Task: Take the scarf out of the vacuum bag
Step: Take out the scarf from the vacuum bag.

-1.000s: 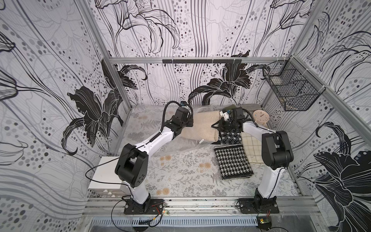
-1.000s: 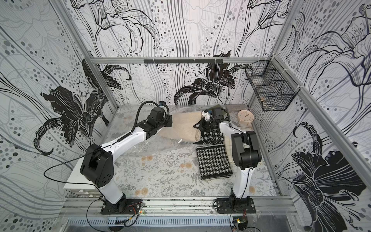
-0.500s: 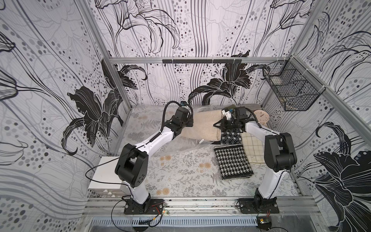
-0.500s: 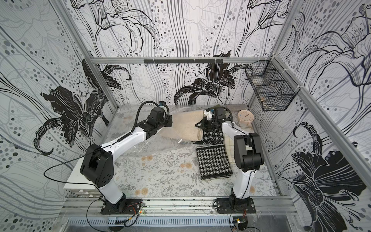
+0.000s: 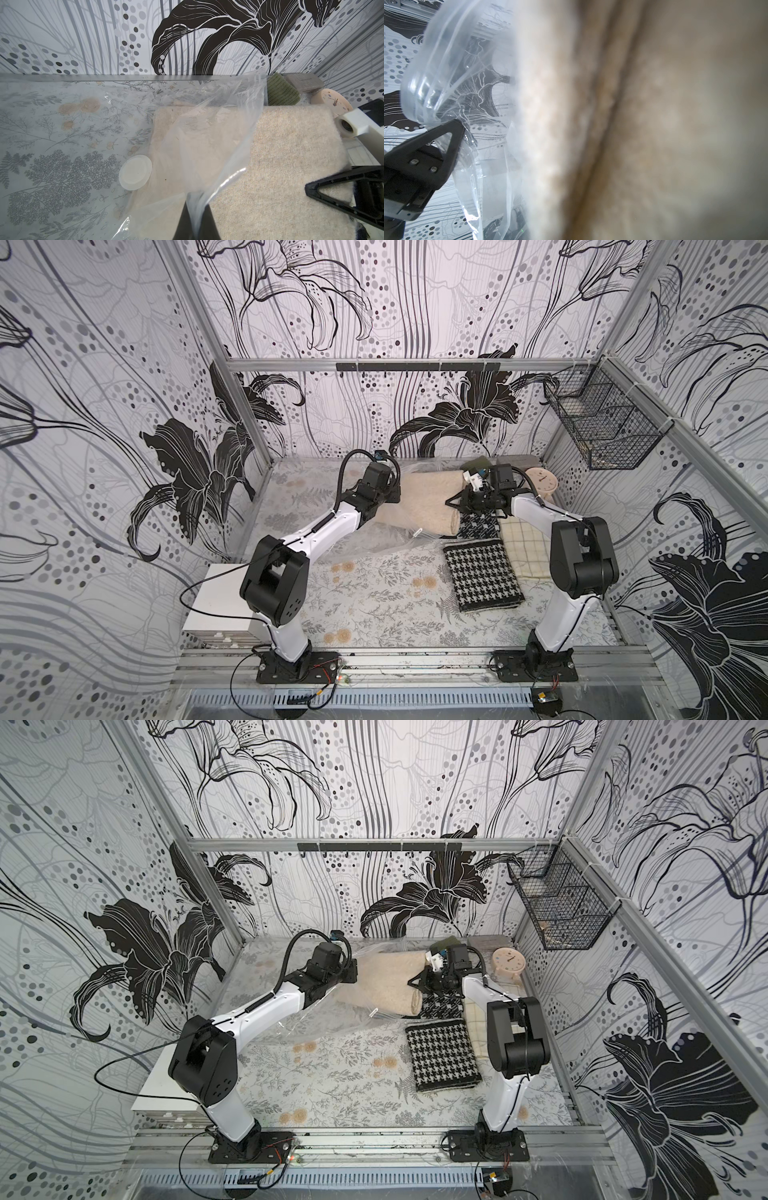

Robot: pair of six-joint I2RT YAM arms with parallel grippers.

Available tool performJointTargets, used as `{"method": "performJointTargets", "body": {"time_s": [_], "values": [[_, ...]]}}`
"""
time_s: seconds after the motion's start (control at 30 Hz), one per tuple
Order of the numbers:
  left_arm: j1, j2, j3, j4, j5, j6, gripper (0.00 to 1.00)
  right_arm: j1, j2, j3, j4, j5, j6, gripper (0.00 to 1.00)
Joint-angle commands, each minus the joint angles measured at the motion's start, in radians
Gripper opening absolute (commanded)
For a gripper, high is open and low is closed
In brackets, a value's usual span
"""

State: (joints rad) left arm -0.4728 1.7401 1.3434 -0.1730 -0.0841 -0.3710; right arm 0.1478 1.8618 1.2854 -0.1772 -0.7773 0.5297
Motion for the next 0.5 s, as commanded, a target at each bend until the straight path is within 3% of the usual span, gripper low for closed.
{"method": "performJointTargets", "body": {"time_s": [0.0,0.47], "values": [[-0.005,0.015,0.028,0.032,0.007,-0.005,0.0,-0.013,-0.044,-0.01,0.006,0.008,-0.012,0.0],[-0.014,0.018,0.026,0.033,0.007,-0.014,0.0,-0.013,-0.035,-0.017,0.031,0.01,0.012,0.0]]}}
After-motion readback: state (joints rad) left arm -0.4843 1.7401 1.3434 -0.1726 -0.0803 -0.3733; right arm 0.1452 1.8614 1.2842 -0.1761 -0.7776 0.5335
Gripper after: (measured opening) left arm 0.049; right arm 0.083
